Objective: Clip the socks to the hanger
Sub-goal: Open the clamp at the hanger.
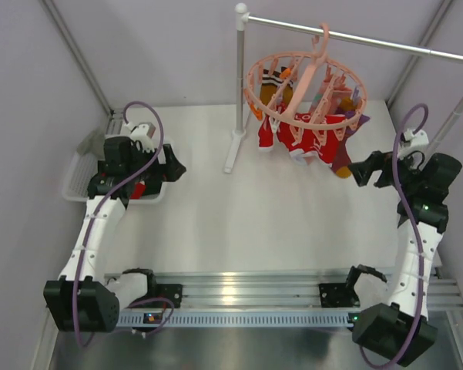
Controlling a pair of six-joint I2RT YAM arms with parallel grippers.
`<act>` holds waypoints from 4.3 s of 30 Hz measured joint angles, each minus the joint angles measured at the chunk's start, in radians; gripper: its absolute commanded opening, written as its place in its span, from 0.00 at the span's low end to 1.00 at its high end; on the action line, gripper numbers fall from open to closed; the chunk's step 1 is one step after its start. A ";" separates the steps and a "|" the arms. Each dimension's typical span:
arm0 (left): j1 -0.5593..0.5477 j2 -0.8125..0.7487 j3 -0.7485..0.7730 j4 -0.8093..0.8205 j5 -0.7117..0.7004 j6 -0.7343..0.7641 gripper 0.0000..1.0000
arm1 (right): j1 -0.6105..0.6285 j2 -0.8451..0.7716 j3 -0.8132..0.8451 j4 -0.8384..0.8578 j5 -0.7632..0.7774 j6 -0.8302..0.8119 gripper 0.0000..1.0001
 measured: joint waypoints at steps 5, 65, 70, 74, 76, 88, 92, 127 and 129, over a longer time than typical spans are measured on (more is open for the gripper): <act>0.001 -0.036 -0.010 0.050 0.145 0.074 0.98 | -0.158 0.142 0.055 0.077 -0.111 0.025 0.80; -0.126 -0.073 -0.198 0.565 0.644 0.213 0.98 | 0.124 0.392 0.109 0.543 0.014 -0.036 0.46; -0.126 -0.073 -0.198 0.552 0.645 0.222 0.98 | 0.124 0.373 0.109 0.526 -0.015 -0.055 0.46; -0.127 -0.073 -0.198 0.544 0.645 0.232 0.98 | 0.124 0.362 0.109 0.536 -0.022 -0.048 0.45; -0.128 -0.073 -0.198 0.543 0.645 0.235 0.98 | 0.124 0.361 0.109 0.547 -0.021 -0.041 0.45; -0.133 -0.073 -0.198 0.542 0.644 0.238 0.98 | 0.141 0.417 0.108 0.674 -0.013 0.097 0.41; -0.135 -0.073 -0.198 0.542 0.644 0.237 0.97 | 0.148 0.419 0.097 0.723 -0.005 0.122 0.31; -1.011 0.243 -0.050 0.938 -0.185 0.118 0.50 | 0.354 0.168 -0.002 0.522 0.064 0.541 0.00; -1.028 0.306 -0.001 0.970 -0.241 0.129 0.50 | 0.362 0.166 -0.009 0.532 0.079 0.561 0.00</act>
